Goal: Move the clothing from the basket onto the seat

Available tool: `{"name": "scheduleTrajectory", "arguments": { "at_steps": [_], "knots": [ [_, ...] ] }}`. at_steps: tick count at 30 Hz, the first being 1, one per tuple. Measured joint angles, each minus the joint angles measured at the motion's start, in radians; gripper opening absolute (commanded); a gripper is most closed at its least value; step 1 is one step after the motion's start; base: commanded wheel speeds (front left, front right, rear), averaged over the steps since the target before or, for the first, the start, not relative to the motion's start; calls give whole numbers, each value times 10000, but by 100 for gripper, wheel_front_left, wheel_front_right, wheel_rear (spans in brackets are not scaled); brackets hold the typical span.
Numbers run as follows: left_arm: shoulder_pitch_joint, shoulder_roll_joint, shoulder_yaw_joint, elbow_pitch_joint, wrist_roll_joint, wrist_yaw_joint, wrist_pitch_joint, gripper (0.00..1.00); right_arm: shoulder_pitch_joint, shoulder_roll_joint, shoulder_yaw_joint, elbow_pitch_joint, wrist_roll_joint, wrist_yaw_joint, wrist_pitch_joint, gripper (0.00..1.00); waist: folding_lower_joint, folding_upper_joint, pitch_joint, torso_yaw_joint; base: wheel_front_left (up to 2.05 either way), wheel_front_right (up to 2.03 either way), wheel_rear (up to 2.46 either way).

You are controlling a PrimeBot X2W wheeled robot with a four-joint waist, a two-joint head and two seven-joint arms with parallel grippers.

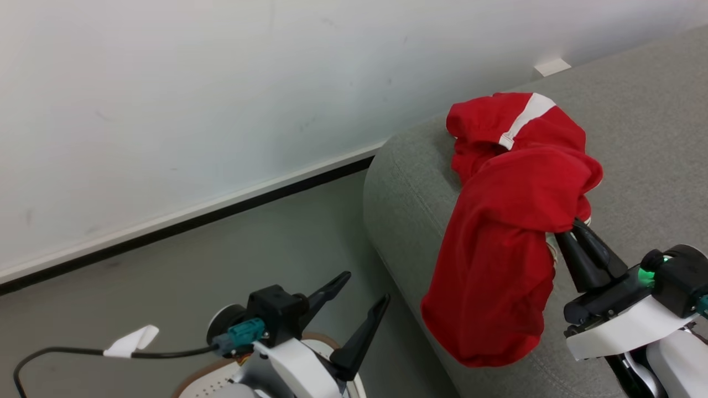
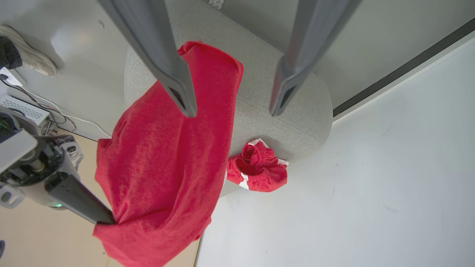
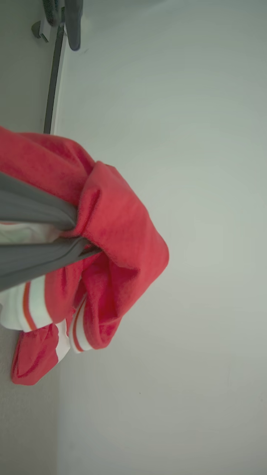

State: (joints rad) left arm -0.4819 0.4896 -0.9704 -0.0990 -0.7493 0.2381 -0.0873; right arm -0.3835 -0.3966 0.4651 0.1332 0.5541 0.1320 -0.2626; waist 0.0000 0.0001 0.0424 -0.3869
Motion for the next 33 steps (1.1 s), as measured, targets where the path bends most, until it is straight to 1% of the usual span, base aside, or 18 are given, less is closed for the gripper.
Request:
{"name": "scheduleTrajectory", "arguments": {
  "at_steps": [4, 8, 11, 13, 18, 22, 26, 29, 31, 33],
  "knots": [
    [-119, 38, -31, -65, 65, -59, 35, 100, 157, 17, -353, -245, -98, 0, 2, 0, 0, 0, 307, -109, 0, 0, 0],
    [-486, 113, -113, -174, 309, -257, 144, 100, 197, 244, -928, -428, -316, 0, 2, 0, 1, 0, 761, -59, 0, 0, 0],
    [-853, 228, -163, -242, 485, -474, 217, 100, 97, 629, -1703, -464, -660, 0, 2, 0, 0, 0, 1199, 61, 0, 0, 0],
    [-1124, 336, -165, -236, 610, -633, 288, 100, -271, 951, -2305, -468, -999, 0, 2, 0, 1, 0, 1548, 164, 0, 0, 0],
    [-1801, 495, -146, -324, 826, -1037, 389, 100, -1962, 1770, -4295, -311, -1835, 0, 104, 0, 2, -1, 2545, 509, 0, 0, 0],
    [-2178, 570, -33, -299, 920, -1246, 322, 100, -3869, 2128, -5892, -77, -2598, 0, 740, 0, 3, -1, 3353, 907, 0, 0, 0],
    [-2488, 635, 73, -288, 982, -1423, 215, 100, -6058, 2144, -7605, 209, -3478, 0, 1417, 0, 3, -1, 4113, 1369, 0, 0, 0],
    [-2684, 658, 102, -282, 1026, -1557, 157, 100, -7474, 1960, -8890, 533, -4468, 0, 1870, 0, 3, -1, 4655, 1713, 0, 0, 0],
    [-2820, 662, 148, -286, 1064, -1599, 107, 100, -8070, 1693, -9599, 807, -5221, 0, 2067, 0, 3, -1, 5007, 1931, 0, 0, 0],
    [-2917, 665, 192, -282, 1068, -1647, 58, 100, -8356, 1572, -10370, 1118, -5904, 0, 2188, 0, 3, -1, 5335, 2135, 0, 0, 0]
  ]
}}
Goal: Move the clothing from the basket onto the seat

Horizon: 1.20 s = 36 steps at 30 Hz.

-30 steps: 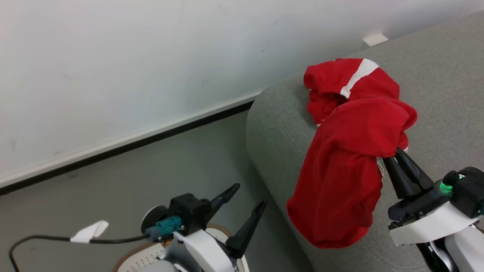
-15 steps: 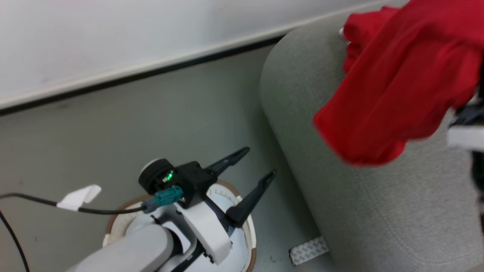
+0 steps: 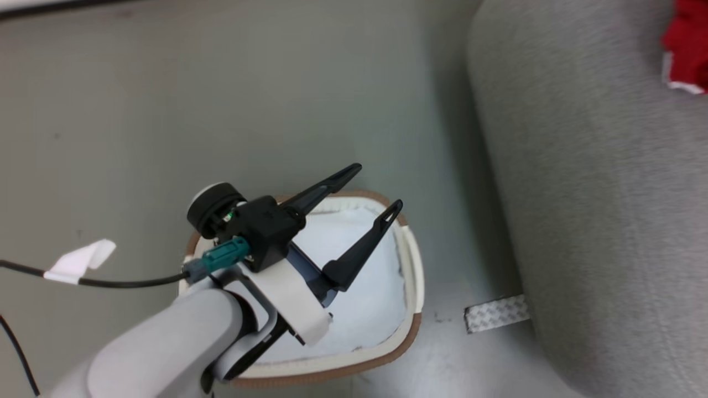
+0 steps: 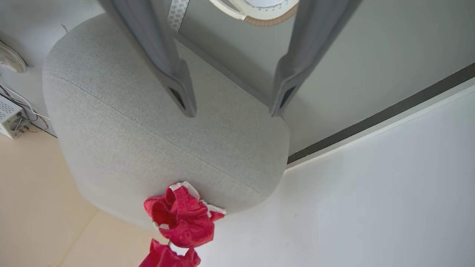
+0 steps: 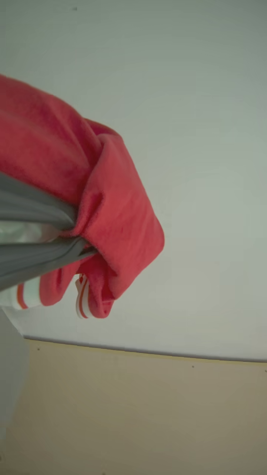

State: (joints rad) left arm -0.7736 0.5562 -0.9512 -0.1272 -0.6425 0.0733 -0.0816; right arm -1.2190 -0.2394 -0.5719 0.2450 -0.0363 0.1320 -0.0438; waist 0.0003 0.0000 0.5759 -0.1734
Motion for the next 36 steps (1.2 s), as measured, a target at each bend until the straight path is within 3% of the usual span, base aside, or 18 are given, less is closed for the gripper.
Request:
{"name": "scheduleTrajectory", "arguments": {
  "at_steps": [5, 10, 11, 13, 15, 18, 23, 36],
  "knots": [
    [-47, 98, 44, 67, 10, -21, -94, 100, 280, 299, -1540, 871, -1103, 0, -144, 0, 0, 0, 710, 373, 0, 0, 0],
    [-7, 228, 35, 157, 8, -4, -132, 100, 1324, 1085, -2585, 2019, -1793, 0, -729, 0, 0, 0, 1052, 459, 0, 0, 0],
    [22, 257, 40, 167, 8, 46, -163, 100, 1440, 1189, -2736, 2245, -1871, 0, -834, 7, -1, 0, 1044, 429, 0, 0, 0],
    [124, 290, 104, 176, -27, 155, -184, 100, 1650, 1350, -2997, 2617, -1946, 0, -1204, 32, -1, 0, 1004, 352, 0, 0, 0],
    [300, 320, 100, 180, -82, 205, -245, 100, 1851, 1475, -3010, 2991, -2071, 0, -1463, 100, -1, 0, 934, 287, 0, 0, 0],
    [492, 399, 46, 174, -140, 186, -305, 100, 1987, 1670, -2991, 3252, -1708, 0, -1791, 100, -2, 0, 753, 204, 0, 0, 0],
    [777, 414, 140, 276, -265, 382, -608, 100, 2911, 1768, -1969, 3279, -1490, 0, -1981, 100, -2, 0, 255, 85, 0, 0, 0],
    [2546, 136, 832, 1289, -1338, 612, -1672, 100, 6796, 1873, 1285, 364, -219, 0, -2192, 100, -4, 0, -2086, 8, 0, 0, 0]
  ]
}}
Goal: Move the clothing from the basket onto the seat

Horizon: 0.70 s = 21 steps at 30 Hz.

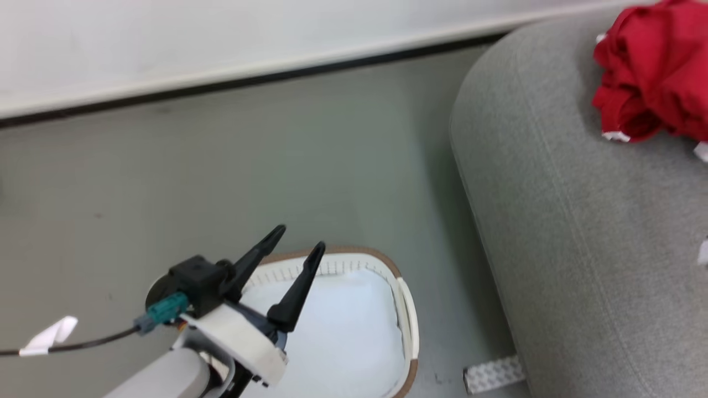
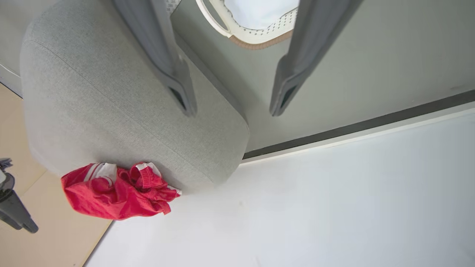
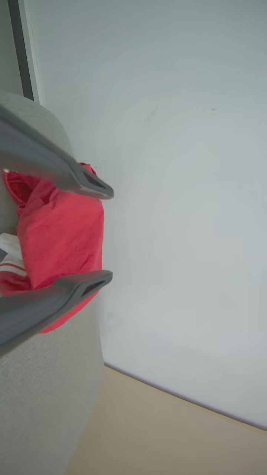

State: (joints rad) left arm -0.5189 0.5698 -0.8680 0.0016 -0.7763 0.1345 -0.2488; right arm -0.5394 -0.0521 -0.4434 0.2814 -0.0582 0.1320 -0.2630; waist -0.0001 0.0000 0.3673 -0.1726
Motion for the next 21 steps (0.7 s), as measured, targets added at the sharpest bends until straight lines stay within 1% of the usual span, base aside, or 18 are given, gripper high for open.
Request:
{"name": "scheduleTrajectory", "arguments": {
  "at_steps": [3, 7, 13, 16, 19, 21],
  "knots": [
    [475, -90, 219, 339, -35, 140, -81, 100, 891, 10, 558, -514, 468, 0, -13, 100, 0, 0, -628, 93, 0, 0, 0],
    [1225, -313, 577, 646, -188, 178, -127, 100, 1894, 17, 1183, -932, 790, 0, -15, 100, -1, 0, -1468, 310, 0, 0, 0],
    [2403, -738, 1981, 633, 303, 353, -150, 100, 3038, 17, 1952, -1097, 1350, 0, -15, 100, -3, 0, -2554, 797, 0, 0, 0],
    [2948, -922, 2642, 734, 713, 293, -151, 100, 3576, 21, 2299, -1227, 1494, 0, -15, 100, -3, 0, -2901, 1122, 0, 0, 0],
    [3353, -1183, 3216, 991, 1007, 67, -151, 100, 4026, 31, 2573, -1220, 1787, 0, -15, 100, -3, 0, -3157, 1399, 0, 0, 0],
    [3588, -1383, 3593, 1229, 1289, -105, -151, 100, 4314, 19, 2790, -1185, 1726, 0, -15, 100, -2, 0, -3316, 1513, 0, 0, 0]
  ]
}}
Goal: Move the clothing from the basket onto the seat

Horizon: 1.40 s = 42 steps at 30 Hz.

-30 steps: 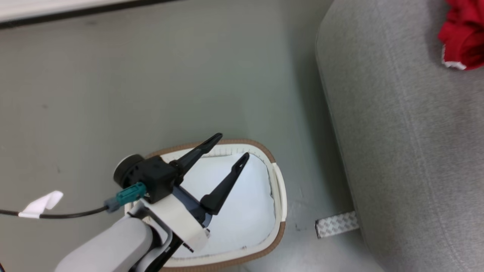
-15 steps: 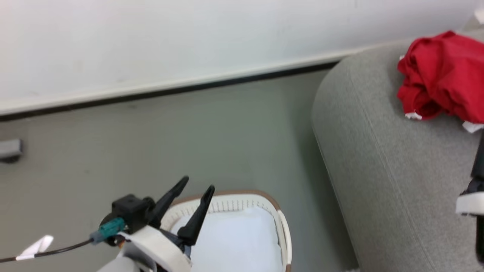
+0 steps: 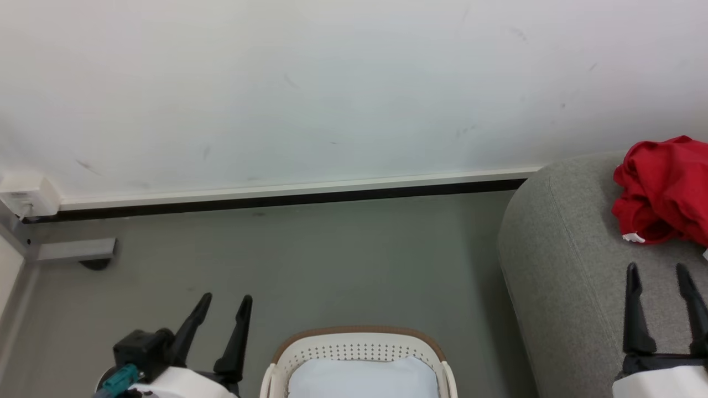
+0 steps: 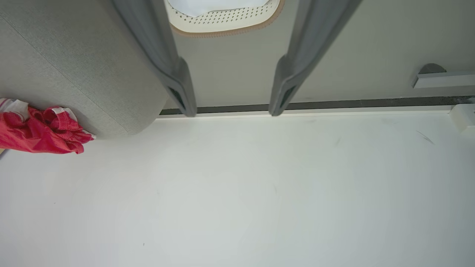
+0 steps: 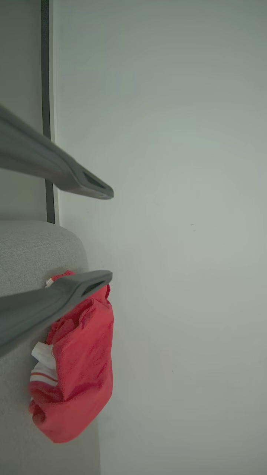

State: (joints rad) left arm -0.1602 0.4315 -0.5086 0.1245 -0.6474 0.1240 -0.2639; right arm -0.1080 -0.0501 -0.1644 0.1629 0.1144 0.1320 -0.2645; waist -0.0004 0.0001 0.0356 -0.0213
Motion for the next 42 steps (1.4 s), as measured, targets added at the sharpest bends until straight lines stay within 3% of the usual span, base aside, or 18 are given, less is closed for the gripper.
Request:
{"name": "scheduleTrajectory", "arguments": {
  "at_steps": [11, 19, 31, 42],
  "knots": [
    [1025, -1254, 1941, 911, 1448, -907, 0, 100, 1012, 12, 986, 173, -527, 0, 0, 100, 1, 0, -429, 133, 0, 0, 0],
    [1313, -2017, 3058, 1361, 2439, -1655, 0, 100, 1181, 6, 1051, 222, -161, 0, 0, 100, 2, 0, -501, -3, 0, 0, 0],
    [1383, -2696, 3925, 1649, 3244, -2188, 0, 100, 1162, 6, 1085, 679, 4, 0, -2, 100, 3, 0, -491, 76, 0, 0, 0],
    [1406, -2936, 4412, 1682, 3590, -2445, 0, 100, 1147, 6, 1290, 769, 90, 0, -2, 100, 4, 0, -520, 75, 0, 0, 0]
  ]
}}
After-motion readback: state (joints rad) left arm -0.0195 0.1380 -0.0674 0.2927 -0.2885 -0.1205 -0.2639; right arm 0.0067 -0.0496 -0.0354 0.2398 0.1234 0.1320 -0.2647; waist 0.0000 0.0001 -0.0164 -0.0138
